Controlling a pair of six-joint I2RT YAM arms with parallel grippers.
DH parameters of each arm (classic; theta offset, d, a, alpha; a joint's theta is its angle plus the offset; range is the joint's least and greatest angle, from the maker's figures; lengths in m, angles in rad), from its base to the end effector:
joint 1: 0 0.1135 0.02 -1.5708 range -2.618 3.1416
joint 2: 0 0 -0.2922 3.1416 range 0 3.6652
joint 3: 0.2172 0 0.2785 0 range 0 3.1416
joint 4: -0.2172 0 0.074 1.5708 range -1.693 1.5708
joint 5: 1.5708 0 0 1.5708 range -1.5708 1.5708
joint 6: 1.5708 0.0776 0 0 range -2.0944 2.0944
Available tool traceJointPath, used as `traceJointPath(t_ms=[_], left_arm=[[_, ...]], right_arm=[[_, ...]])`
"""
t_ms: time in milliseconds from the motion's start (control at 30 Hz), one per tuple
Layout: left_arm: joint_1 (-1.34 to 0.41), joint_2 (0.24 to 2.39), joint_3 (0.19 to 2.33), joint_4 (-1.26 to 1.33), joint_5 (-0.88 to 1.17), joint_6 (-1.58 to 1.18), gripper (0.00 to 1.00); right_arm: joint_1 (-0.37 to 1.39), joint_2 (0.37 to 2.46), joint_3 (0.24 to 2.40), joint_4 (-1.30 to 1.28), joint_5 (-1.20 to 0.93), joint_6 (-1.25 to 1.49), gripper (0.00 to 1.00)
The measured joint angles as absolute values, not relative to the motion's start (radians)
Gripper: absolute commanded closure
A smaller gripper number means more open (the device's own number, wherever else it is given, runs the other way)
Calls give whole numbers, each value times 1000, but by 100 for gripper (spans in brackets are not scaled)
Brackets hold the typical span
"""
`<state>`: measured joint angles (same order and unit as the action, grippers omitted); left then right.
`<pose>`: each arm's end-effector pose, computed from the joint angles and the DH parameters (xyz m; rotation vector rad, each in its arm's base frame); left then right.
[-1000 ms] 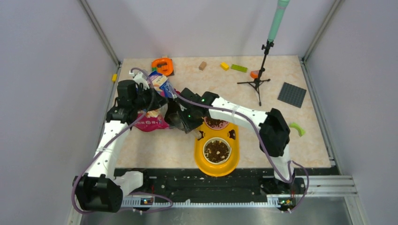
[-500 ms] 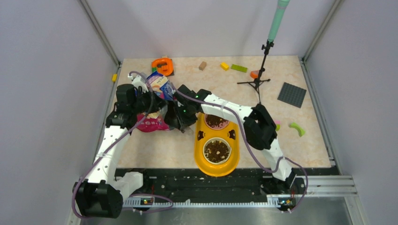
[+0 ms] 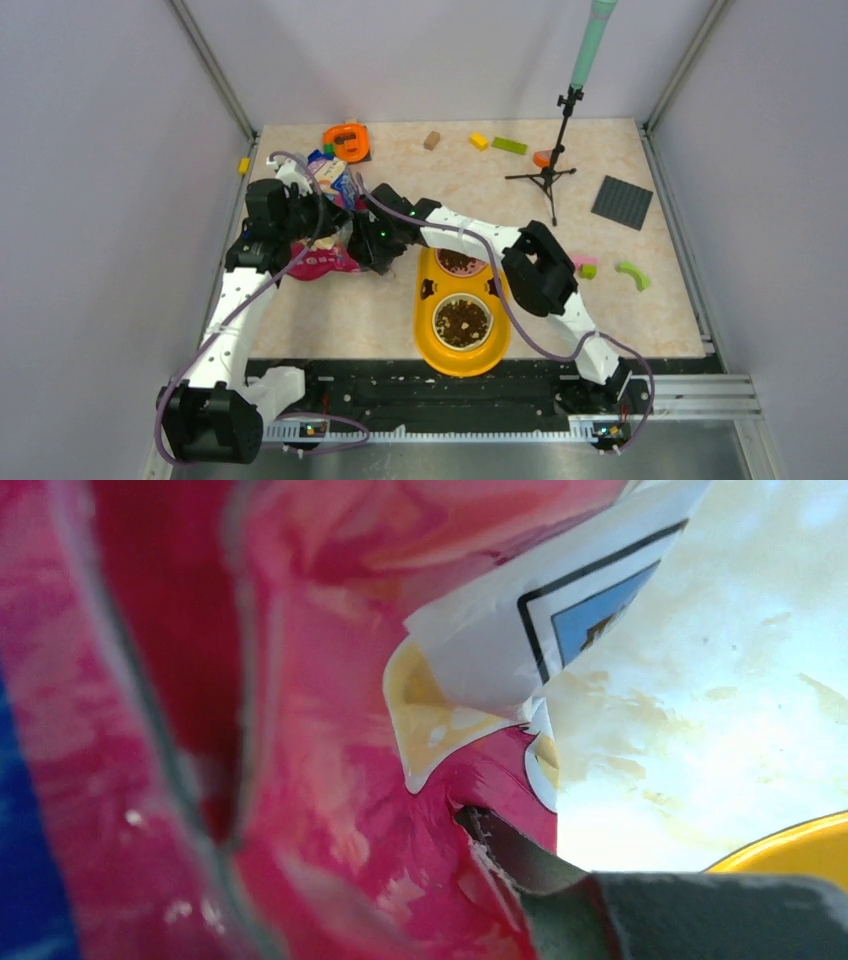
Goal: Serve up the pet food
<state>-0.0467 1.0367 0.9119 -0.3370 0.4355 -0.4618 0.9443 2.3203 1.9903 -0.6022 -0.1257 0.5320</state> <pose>0.2760 -0.0457 0.3264 -0.1476 2.0651 -0.7588 0.3356 0.4802 0.1748 -0.5988 2.5931 0.7158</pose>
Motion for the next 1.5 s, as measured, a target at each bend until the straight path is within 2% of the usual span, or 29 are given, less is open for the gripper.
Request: traceJointPath(t_ms=[233, 500, 767, 1067, 1500], left_arm=[[-48, 1064, 913, -328, 453, -476, 100], [-50, 1129, 923, -287, 490, -515, 100], [-49, 1197, 959, -262, 510, -550, 100], [-44, 1272, 1021, -238, 532, -570, 100], [-9, 1334, 1067, -230, 583, -574, 100]], right_arm=[[943, 2154, 1646, -260, -84, 470, 100], [942, 2053, 1485, -112, -46, 353, 100], [937, 1963, 1467, -115, -41, 239, 100], [935, 1939, 1498, -263, -51, 83, 100], [922, 1834, 1496, -427, -55, -7, 100]])
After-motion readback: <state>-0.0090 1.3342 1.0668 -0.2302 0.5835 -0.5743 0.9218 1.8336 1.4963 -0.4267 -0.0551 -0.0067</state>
